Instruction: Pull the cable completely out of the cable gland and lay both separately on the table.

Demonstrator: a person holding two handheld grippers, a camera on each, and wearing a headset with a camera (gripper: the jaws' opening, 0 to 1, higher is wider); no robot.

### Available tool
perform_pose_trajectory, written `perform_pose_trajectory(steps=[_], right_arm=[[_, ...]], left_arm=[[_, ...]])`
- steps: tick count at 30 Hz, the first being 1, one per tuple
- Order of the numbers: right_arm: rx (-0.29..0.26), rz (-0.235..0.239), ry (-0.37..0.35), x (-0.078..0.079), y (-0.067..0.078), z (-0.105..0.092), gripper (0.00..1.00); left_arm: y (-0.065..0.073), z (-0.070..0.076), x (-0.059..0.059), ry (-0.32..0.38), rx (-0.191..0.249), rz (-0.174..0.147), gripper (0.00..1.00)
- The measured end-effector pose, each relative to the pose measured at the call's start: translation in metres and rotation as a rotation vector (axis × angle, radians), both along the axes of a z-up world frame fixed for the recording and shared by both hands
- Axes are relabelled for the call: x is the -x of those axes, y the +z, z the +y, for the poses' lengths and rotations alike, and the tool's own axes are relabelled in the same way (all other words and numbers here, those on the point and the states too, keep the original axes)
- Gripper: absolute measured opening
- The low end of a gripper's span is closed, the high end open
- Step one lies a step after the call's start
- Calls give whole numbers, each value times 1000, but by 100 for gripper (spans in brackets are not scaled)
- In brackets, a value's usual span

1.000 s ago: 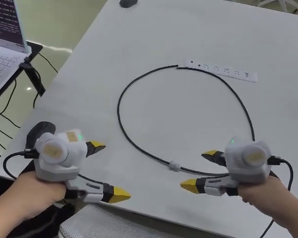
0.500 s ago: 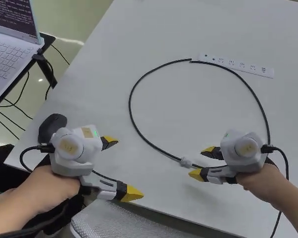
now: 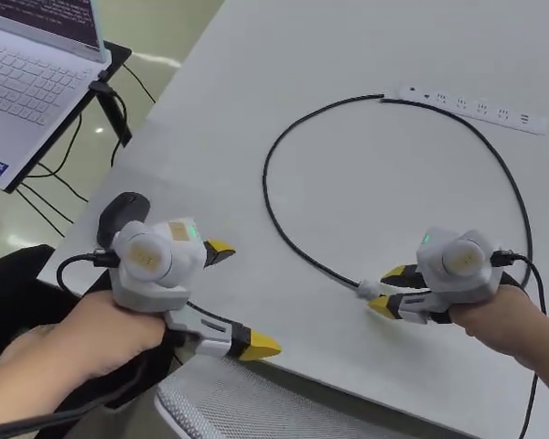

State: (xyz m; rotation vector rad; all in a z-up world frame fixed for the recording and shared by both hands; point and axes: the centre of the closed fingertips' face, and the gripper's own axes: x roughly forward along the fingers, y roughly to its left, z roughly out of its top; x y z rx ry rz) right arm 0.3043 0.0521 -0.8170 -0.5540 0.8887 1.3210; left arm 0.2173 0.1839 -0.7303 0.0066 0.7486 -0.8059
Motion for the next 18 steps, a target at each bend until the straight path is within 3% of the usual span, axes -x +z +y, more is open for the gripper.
perform_pose_trajectory(steps=[11, 18], right_arm=[[17, 6, 24, 0, -2, 2, 20], [22, 6, 49, 0, -2, 3, 13]], left_arm=[[2, 0, -2, 1, 1, -2, 94], [0, 1, -3, 2, -1, 2, 95]])
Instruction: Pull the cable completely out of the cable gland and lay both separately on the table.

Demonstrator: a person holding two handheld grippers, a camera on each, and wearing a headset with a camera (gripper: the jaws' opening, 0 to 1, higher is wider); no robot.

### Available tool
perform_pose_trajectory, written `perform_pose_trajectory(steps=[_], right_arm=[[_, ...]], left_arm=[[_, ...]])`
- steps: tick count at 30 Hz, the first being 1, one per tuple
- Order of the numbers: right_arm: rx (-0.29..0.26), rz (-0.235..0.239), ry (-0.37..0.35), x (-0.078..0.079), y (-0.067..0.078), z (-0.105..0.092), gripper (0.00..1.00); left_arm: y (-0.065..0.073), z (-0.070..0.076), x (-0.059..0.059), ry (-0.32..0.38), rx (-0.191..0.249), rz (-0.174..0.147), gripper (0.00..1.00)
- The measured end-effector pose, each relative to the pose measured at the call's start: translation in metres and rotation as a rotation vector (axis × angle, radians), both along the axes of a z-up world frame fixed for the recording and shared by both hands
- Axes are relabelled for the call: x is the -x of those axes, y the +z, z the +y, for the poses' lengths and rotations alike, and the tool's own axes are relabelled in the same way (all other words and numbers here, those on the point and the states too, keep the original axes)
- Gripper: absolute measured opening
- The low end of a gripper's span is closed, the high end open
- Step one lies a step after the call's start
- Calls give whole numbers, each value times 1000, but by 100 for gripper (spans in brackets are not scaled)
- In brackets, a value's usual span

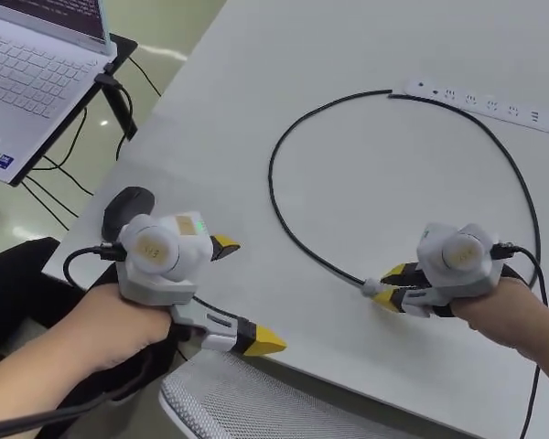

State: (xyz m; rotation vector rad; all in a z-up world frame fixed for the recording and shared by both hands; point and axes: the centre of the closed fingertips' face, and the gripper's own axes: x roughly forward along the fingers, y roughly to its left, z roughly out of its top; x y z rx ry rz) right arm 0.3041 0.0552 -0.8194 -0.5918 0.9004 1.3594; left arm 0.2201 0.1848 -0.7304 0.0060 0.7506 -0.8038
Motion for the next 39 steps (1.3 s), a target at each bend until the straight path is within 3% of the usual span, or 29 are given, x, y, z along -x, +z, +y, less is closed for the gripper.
perform_pose_trajectory(steps=[11, 22, 32, 39], right_arm=[[11, -6, 28, 2, -2, 1, 8], [6, -9, 23, 6, 18, 0, 7], [-16, -11, 21, 11, 55, 0, 7], [-73, -8, 35, 16, 98, 6, 7]], left_arm=[[0, 1, 0, 3, -1, 6, 94], [6, -9, -7, -13, 18, -9, 91], [20, -32, -21, -56, 36, -53, 92], [38, -50, -34, -79, 75, -97, 90]])
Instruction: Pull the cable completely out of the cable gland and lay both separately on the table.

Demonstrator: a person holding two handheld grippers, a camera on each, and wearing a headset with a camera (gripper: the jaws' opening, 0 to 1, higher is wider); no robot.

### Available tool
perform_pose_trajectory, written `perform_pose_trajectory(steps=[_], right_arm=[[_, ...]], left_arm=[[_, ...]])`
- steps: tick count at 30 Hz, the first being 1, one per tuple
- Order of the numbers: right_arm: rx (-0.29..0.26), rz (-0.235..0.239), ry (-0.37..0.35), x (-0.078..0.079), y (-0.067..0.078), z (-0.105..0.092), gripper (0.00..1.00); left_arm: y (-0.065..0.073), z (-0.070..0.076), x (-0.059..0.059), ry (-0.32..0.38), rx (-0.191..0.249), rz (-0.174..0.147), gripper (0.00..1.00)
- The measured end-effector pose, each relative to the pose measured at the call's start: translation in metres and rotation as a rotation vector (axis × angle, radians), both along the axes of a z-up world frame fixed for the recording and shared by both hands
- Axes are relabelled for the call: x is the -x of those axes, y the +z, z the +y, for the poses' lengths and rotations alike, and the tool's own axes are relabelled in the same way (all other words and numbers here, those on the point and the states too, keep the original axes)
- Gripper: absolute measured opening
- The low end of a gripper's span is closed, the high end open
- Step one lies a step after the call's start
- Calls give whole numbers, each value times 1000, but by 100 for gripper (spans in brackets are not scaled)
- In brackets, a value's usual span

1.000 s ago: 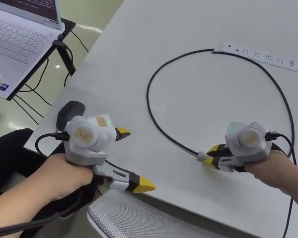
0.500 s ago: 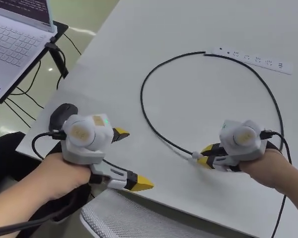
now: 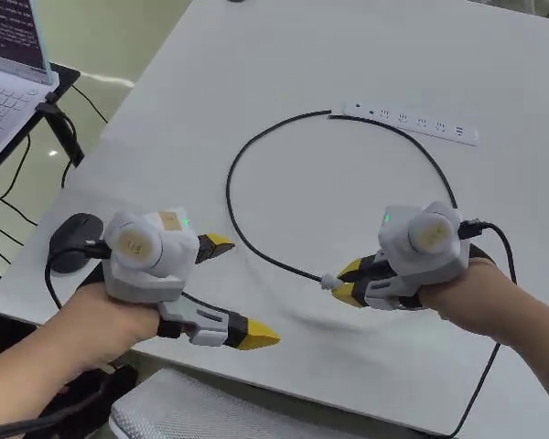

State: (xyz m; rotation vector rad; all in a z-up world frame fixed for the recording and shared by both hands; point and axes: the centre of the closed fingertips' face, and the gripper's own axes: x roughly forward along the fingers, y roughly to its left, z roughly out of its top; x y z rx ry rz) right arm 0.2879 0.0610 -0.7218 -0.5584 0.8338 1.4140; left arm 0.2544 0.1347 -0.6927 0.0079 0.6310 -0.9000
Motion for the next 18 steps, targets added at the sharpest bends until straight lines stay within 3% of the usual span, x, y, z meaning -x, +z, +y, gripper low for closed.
perform_pose_trajectory(steps=[7, 10, 18], right_arm=[[-25, -4, 46, 7, 34, 4, 7], [-28, -31, 78, 9, 49, 5, 7], [-8, -78, 144, 17, 73, 3, 7]], left_arm=[[15, -14, -9, -22, 28, -40, 87], [22, -17, -12, -22, 45, -58, 86], [47, -34, -19, -71, 87, -111, 79]])
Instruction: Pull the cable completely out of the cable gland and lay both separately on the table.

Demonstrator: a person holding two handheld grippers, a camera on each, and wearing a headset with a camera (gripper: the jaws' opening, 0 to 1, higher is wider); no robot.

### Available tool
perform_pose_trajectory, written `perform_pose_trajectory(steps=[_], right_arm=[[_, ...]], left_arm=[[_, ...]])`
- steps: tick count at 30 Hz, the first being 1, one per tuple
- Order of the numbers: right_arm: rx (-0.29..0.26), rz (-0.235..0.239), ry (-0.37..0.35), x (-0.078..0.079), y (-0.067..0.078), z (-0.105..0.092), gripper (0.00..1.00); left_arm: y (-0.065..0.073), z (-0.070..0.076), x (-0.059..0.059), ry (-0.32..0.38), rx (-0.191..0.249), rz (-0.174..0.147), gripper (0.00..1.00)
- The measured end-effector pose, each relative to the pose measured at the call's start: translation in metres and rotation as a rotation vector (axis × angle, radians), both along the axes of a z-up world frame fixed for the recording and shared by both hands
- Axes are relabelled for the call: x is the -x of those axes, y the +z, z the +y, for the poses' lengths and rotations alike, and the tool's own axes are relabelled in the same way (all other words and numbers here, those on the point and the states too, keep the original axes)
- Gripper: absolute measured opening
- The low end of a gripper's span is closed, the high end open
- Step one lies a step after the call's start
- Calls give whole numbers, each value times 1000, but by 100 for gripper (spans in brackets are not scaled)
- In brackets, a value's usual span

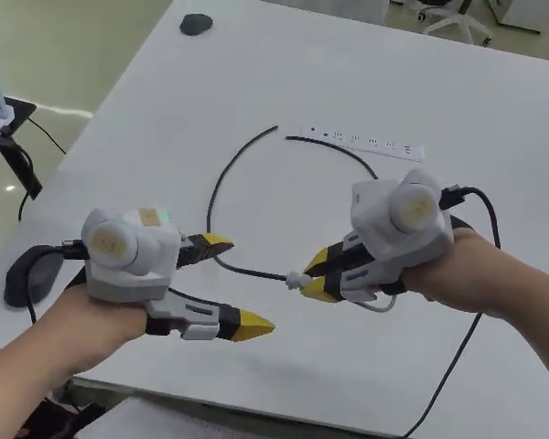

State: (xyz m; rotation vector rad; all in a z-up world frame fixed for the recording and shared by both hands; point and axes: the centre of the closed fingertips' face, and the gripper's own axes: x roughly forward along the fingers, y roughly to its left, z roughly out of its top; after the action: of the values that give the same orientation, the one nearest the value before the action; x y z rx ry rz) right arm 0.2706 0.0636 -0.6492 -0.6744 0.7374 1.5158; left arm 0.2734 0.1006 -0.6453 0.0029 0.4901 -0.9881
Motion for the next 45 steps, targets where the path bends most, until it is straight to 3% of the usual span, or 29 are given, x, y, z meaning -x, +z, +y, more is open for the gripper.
perform_pose_trajectory(steps=[8, 16, 33, 45], right_arm=[[-4, -20, 27, 6, 16, -6, 7], [7, -37, 59, 12, 19, -14, 7], [-16, -52, 104, 15, 20, -17, 7], [-14, -57, 131, 18, 15, -19, 7]], left_arm=[[10, -26, 0, -82, 29, -35, 65], [12, -44, 2, -129, 55, -22, 56], [16, -55, 9, -211, 89, -16, 25], [15, -62, 13, -254, 88, -25, 16]])
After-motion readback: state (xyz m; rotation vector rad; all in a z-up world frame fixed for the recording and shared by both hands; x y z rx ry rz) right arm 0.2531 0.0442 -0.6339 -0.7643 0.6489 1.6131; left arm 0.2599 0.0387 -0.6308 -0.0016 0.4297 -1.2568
